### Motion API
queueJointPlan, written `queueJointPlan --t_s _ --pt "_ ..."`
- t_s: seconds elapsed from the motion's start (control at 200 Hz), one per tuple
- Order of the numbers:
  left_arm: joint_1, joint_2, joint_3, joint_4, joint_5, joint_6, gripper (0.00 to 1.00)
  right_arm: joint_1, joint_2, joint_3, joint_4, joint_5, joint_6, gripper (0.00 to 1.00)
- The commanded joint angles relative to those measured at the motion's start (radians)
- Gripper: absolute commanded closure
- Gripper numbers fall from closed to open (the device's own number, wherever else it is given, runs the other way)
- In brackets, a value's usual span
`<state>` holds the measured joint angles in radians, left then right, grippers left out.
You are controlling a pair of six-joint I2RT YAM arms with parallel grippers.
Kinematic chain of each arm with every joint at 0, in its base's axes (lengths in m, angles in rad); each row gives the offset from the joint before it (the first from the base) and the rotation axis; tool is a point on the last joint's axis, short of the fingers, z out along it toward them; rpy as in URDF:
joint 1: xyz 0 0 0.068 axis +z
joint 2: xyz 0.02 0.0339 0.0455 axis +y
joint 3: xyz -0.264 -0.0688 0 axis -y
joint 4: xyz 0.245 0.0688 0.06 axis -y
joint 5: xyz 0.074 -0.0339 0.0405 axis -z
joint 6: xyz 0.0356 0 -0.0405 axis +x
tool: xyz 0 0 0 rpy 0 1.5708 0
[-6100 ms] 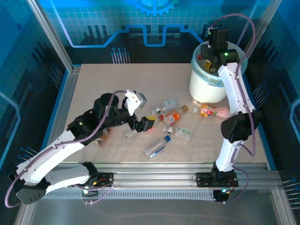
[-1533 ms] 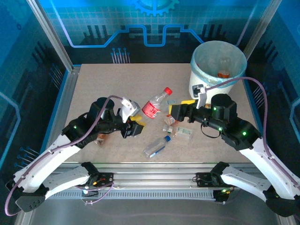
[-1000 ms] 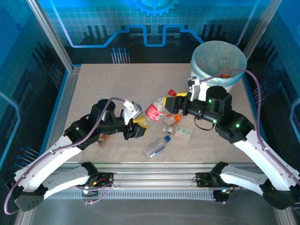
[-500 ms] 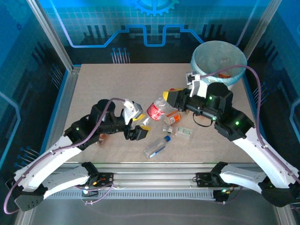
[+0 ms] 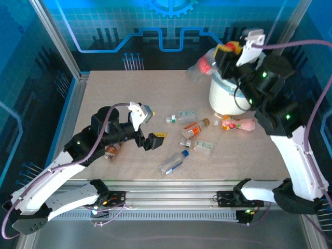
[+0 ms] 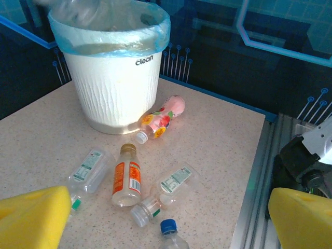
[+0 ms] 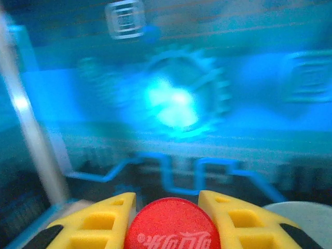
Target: Put the plastic bottles in the bin
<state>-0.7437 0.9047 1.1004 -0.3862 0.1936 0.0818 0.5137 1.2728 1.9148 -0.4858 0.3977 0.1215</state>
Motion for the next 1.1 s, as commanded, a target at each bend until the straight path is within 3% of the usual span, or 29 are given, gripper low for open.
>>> queueJointPlan --t_s 0.0,0.155,0.495,0.755,1.095 --pt "-0.006 -0.01 0.018 0.006 -0.045 0.023 0.01 -0.12 0.104 0.068 -0.036 0.16 -0.107 1.0" --pt "-0.005 0.014 0.015 0.002 -0.065 0.047 0.01 -0.185 0.244 0.149 -0.021 0.3 -0.227 1.0" --pt "-0.005 0.09 -0.003 0.029 -0.071 0.035 0.01 -0.313 0.427 0.271 -0.178 0.296 -0.231 1.0" --pt "-0.005 0.14 0.002 0.041 -0.056 0.02 0.01 -0.421 0.436 0.142 -0.258 0.233 -0.127 1.0" --pt "-0.006 0.144 -0.005 0.039 -0.062 0.009 0.01 -0.519 0.467 -0.059 -0.185 0.033 -0.032 1.0"
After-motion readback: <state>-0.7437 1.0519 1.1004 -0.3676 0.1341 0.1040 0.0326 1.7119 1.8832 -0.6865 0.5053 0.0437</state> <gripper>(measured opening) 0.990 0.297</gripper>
